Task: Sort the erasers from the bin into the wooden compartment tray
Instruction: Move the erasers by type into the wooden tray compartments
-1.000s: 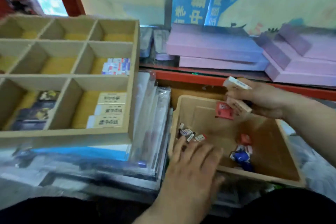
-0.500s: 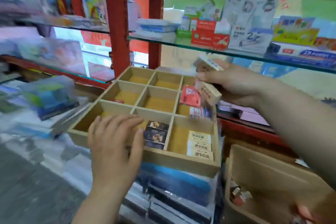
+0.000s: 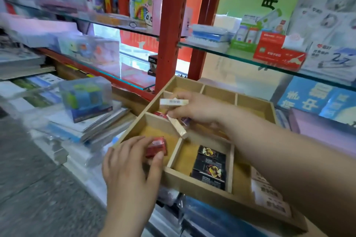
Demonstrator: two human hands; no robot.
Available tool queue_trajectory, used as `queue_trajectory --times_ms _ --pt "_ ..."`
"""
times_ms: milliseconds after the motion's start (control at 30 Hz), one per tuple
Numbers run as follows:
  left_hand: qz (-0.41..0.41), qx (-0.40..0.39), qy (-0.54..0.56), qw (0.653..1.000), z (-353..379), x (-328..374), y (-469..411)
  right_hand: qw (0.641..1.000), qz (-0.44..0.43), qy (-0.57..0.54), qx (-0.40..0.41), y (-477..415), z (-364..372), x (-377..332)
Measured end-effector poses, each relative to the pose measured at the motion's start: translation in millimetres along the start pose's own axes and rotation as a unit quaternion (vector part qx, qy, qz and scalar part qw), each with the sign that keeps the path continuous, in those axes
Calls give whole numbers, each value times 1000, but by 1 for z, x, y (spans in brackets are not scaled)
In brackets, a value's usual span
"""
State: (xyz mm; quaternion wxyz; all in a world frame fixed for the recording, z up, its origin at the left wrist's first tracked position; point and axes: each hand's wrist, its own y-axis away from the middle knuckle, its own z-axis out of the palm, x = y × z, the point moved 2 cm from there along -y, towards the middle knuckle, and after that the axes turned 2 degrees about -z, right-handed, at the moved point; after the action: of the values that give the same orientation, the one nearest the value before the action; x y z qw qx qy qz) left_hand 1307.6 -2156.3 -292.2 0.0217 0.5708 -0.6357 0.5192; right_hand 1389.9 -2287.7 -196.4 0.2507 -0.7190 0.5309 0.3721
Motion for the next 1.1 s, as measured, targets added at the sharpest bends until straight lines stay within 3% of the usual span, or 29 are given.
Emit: queue_trajectory --times_ms 133,533,633,767,1100 --pt "-15 8 13 1000 1 -1 0 994 -38 103 -26 1 4 -1" --pt "-60 -23 57 996 0 0 2 970 -98 217 -54 14 0 -5" --pt "-91 -35 89 991 -2 0 2 945 -116 291 -95 16 11 -8" --pt "-109 -35 142 983 -5 -1 2 881 -144 432 -128 9 30 -8" --pt "-87 -41 156 983 -9 -4 1 815 -162 525 -184 -12 39 -16"
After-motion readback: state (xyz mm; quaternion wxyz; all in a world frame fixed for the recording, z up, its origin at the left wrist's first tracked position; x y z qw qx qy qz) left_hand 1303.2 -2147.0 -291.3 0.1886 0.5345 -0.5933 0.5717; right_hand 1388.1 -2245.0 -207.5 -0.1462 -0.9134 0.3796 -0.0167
